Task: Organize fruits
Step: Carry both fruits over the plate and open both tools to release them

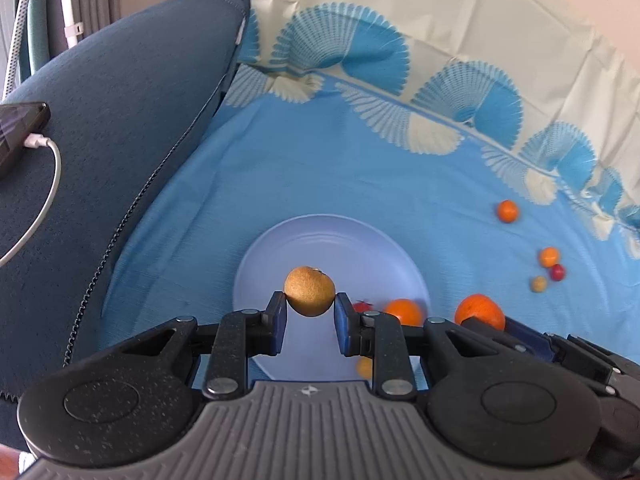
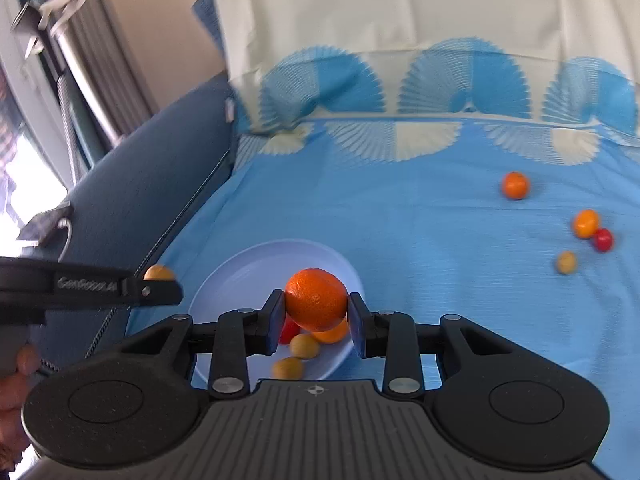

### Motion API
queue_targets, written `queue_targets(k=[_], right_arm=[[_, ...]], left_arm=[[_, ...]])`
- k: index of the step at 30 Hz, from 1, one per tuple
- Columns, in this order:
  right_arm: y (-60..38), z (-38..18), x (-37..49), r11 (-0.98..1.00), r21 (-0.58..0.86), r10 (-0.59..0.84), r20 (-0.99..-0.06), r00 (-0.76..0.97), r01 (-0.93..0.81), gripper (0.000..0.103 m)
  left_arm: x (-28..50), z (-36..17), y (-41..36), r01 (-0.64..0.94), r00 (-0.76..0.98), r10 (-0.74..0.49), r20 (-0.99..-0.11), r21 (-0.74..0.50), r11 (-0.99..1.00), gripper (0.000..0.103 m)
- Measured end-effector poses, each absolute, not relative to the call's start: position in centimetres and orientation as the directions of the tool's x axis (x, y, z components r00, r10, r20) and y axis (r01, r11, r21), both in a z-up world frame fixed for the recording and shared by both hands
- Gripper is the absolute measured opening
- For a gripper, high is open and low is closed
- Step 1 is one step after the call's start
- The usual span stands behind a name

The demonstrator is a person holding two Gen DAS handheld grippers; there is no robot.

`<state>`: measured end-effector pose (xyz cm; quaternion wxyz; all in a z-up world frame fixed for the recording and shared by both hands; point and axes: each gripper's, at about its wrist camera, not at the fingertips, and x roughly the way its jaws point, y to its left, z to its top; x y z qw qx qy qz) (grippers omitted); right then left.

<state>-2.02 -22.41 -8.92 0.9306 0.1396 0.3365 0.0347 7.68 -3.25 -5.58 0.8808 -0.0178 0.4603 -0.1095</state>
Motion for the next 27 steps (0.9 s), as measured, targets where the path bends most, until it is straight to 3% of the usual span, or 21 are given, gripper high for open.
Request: queue_targets(k=[15, 16, 17, 18, 19, 20, 22, 27], right_arm=[[-17.9, -13.1, 4.1, 0.992, 0.078, 0.128, -0.652, 0.747, -0.102, 0.035], [-17.7, -13.2, 4.4, 0.992, 0.061, 0.126, -0.651, 0.748, -0.114, 0.035], [-17.5, -13.3, 4.8, 0.991, 0.051, 0.128, -0.650, 0.749, -0.125, 0.036], [-17.4, -13.3, 5.0, 0.989, 0.046, 0.135, -0.649, 0.749, -0.139, 0.036], [-17.4, -13.3, 5.2, 0.988, 0.045, 0.143, -0.648, 0.748, -0.150, 0.039], [-17.3, -13.2, 5.3, 0.987, 0.045, 0.149, -0.646, 0.749, -0.157, 0.044], [-17.5, -12.7, 4.8, 0.985, 0.060, 0.165, -0.634, 0.755, -0.164, 0.069], [-18.1, -10.7, 1.1, 0.990, 0.055, 0.133, -0.627, 0.768, -0.127, 0.090]], left_arm=[[12.8, -9.9, -3.8, 0.185, 0.518, -0.162, -0.840, -0.075, 0.980, 0.029], [12.9, -9.9, -3.8, 0.191, 0.518, -0.168, -0.839, -0.079, 0.978, 0.033], [13.0, -9.9, -3.8, 0.199, 0.517, -0.178, -0.837, -0.084, 0.976, 0.055], [12.9, -9.7, -3.6, 0.200, 0.524, -0.183, -0.832, -0.089, 0.976, 0.086], [12.8, -9.5, -3.4, 0.190, 0.539, -0.182, -0.822, -0.092, 0.977, 0.098], [12.5, -9.2, -3.2, 0.177, 0.562, -0.184, -0.806, -0.100, 0.979, 0.103], [11.9, -8.5, -2.8, 0.189, 0.568, -0.210, -0.796, -0.122, 0.974, 0.103], [9.2, -6.7, -1.7, 0.168, 0.567, -0.208, -0.797, -0.135, 0.977, 0.103]])
